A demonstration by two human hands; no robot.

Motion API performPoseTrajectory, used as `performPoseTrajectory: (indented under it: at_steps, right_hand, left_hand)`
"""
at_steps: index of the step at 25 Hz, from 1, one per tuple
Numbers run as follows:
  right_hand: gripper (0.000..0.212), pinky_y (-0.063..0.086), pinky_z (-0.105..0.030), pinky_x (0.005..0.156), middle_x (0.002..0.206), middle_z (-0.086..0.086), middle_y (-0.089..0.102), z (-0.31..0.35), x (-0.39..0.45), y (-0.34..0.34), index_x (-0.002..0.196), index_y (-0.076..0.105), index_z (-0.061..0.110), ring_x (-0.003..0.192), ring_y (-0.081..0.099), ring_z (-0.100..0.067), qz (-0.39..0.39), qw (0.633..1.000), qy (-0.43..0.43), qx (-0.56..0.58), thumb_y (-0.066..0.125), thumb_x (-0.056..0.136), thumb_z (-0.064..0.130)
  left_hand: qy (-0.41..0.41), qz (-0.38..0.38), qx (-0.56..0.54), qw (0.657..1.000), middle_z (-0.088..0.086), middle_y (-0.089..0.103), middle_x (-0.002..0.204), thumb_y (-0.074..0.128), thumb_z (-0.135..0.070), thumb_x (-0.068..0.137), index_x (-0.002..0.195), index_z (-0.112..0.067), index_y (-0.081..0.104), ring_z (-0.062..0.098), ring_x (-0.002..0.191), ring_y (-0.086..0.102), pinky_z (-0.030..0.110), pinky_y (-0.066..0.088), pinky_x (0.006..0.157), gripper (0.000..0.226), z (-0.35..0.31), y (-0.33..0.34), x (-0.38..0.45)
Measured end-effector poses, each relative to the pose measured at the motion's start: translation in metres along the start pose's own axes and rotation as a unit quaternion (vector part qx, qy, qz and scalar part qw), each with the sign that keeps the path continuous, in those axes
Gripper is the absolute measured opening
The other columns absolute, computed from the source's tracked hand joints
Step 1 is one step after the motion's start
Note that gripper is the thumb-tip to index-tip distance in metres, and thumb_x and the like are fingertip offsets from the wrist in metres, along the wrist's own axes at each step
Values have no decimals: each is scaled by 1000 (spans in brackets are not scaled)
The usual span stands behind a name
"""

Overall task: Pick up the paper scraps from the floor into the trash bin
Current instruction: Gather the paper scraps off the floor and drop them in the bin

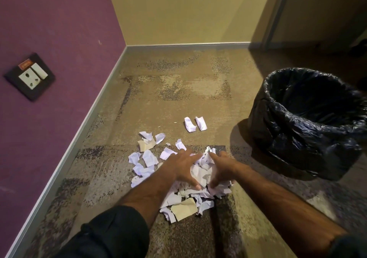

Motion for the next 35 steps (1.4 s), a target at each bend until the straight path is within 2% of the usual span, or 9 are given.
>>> performPoseTrajectory:
  at_steps: [3,7,11,14,19,25,29,32,35]
  right_hand:
    - [97,53,-41,99,154,-7,28,1,2,1,150,35,28,130,48,-31,-23,999,-24,20,89,70,23]
    - [53,48,-28,85,130,-5,57,4,7,-7,127,61,20,110,59,-22,-81,995,-66,-1,82,78,22]
    - [30,44,-27,73,109,-4,68,3,13,-11,109,70,19,96,63,-20,-113,991,-68,1,78,80,20]
    - [18,44,-26,68,96,-1,69,4,15,-12,97,71,20,88,65,-19,-125,989,-77,12,77,80,20]
    - [16,38,-20,55,88,5,65,6,11,-25,95,70,23,76,59,-11,-141,985,-78,59,78,81,18]
    - [30,43,-22,66,105,-1,69,20,-4,-67,112,70,17,86,62,-14,-167,980,-90,59,74,83,16]
    - [28,44,-18,50,88,1,69,29,-14,-103,109,71,16,65,65,-8,-172,977,-97,77,75,81,10]
    - [24,52,-26,53,80,1,68,38,-29,-132,106,71,15,63,67,-12,-189,973,-118,60,72,82,9]
    - [22,62,-41,67,82,-4,72,48,-50,-166,105,69,12,69,72,-22,-206,968,-126,62,69,83,7]
  left_hand:
    - [27,-37,15,999,5,35,155,79,-62,72,157,-31,26,27,140,36,42,38,107,105,-7,1,2]
    - [49,-88,-15,995,4,52,135,74,-38,86,146,-24,47,23,122,52,34,44,92,67,-11,-4,3]
    - [52,-127,-69,988,6,66,117,69,-24,84,121,-21,68,27,107,63,39,54,84,37,-12,-9,4]
    - [40,-142,-89,985,4,73,102,70,-18,82,103,-21,75,24,94,68,34,53,72,22,-11,-14,5]
    - [27,-146,-91,985,5,75,96,66,-11,83,99,-19,77,22,83,66,26,43,65,21,-11,-32,4]
    - [12,-166,-93,982,2,77,92,64,-14,77,100,-24,78,21,77,69,38,60,69,29,-4,-75,-3]
    - [16,-195,-83,977,9,77,94,65,-16,75,100,-19,78,26,80,70,40,60,69,29,-4,-108,-11]
    - [19,-212,-72,974,8,77,95,66,-15,77,102,-19,79,26,80,71,40,60,70,29,-7,-138,-17]
    - [25,-227,-76,971,1,77,87,63,-12,76,99,-23,80,20,73,69,37,59,65,30,-14,-178,-28]
Point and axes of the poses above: each hand's wrist, its own x-axis towards the middle knuckle, its own y-axis out of the palm, z = x × y, the point moved 4 cm from there along x, towards the middle knuckle
